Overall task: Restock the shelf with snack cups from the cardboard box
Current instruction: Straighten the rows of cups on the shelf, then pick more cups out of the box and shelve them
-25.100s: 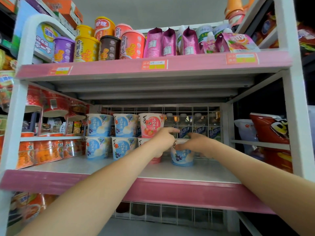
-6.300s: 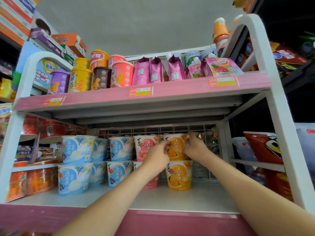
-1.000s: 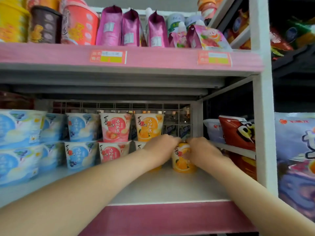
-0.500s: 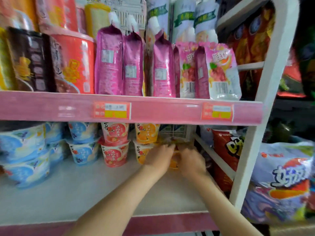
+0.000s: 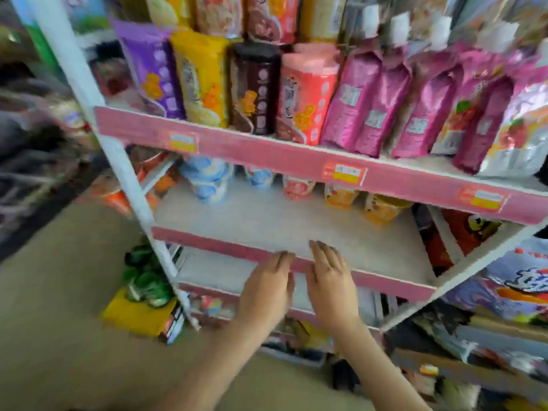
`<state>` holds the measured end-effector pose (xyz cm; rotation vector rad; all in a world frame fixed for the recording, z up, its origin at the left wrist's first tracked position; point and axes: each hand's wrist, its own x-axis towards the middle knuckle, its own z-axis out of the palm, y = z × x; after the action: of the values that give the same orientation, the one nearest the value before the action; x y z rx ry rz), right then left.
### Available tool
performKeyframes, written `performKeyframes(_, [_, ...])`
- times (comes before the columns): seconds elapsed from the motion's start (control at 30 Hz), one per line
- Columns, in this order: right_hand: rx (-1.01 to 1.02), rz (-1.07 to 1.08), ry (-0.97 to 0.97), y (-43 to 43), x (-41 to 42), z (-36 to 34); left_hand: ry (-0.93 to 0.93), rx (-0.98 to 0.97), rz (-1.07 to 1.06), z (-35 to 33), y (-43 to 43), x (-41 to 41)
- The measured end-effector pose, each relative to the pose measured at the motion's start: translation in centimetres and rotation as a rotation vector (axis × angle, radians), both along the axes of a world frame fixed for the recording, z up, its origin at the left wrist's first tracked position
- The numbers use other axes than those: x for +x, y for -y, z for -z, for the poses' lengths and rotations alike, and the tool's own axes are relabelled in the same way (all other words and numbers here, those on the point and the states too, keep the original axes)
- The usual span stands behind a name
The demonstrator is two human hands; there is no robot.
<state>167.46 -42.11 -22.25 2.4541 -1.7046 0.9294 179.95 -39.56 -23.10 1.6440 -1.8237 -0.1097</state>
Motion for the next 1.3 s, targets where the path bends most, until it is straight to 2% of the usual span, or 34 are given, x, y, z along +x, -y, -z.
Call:
performKeyframes(0.13, [0.258, -0.228, -0.022, -6.5, 9.1, 2.8, -0.124, 0.260, -0.207, 4.0, -9.5, 8.9])
performKeyframes(0.23, [0.506, -0.394, -0.124, -11.1, 16.2, 6.6, -0.164, 0.510, -0.414, 6.9, -16.6, 14.6])
performKeyframes(0.37, [0.674, -0.567, -0.190, -17.7, 23.7, 13.3, -0.222, 0.589, -0.613, 14.2, -24.7, 19.6])
performKeyframes(0.43, [0.839, -0.643, -0.229, -20.6, 25.9, 18.3, -0.326, 0.722, -0.715, 18.8, -28.1, 21.0])
performKeyframes(0.53, [0.832, -0.741, -0.367, -24.1, 28.7, 25.2, -0.374, 0.853, -0.839, 25.9, -32.4, 22.3])
performKeyframes(0.6, [0.886, -0.824, -0.468, -25.6, 29.6, 30.0, -0.468, 0.933, -0.859, 30.7, -34.7, 23.1])
performKeyframes(0.7, [1.002, -0.796, -0.494, -27.5, 30.0, 36.3, -0.583, 1.051, -0.896, 35.9, -37.8, 24.2])
performKeyframes(0.8, [1.044, -0.803, -0.567, -29.2, 30.8, 39.8, -0.524, 1.125, -1.014, 38.5, -40.9, 25.9])
performKeyframes(0.9, [1.003, -0.835, -0.575, -30.3, 32.9, 41.9, -0.467, 1.248, -1.127, 39.7, -42.8, 28.1])
performKeyframes(1.0, [1.024, -0.852, -0.526, -31.0, 36.2, 43.9, -0.278, 1.394, -1.187, 41.4, -42.8, 30.9])
performKeyframes(1.07, [1.063, -0.897, -0.476, -31.2, 38.5, 44.9, -0.175, 1.401, -1.191, 42.5, -41.9, 33.0])
performKeyframes(1.2, [1.088, -0.965, -0.361, -31.0, 42.7, 46.2, -0.083, 1.228, -1.175, 44.4, -40.4, 36.0])
performKeyframes(1.23, [1.089, -0.988, -0.323, -31.0, 43.6, 46.3, -0.065, 1.148, -1.176, 44.7, -40.7, 36.4])
performKeyframes(1.3, [1.074, -1.069, -0.267, -31.1, 45.1, 46.3, -0.002, 0.864, -1.084, 45.4, -41.8, 36.4])
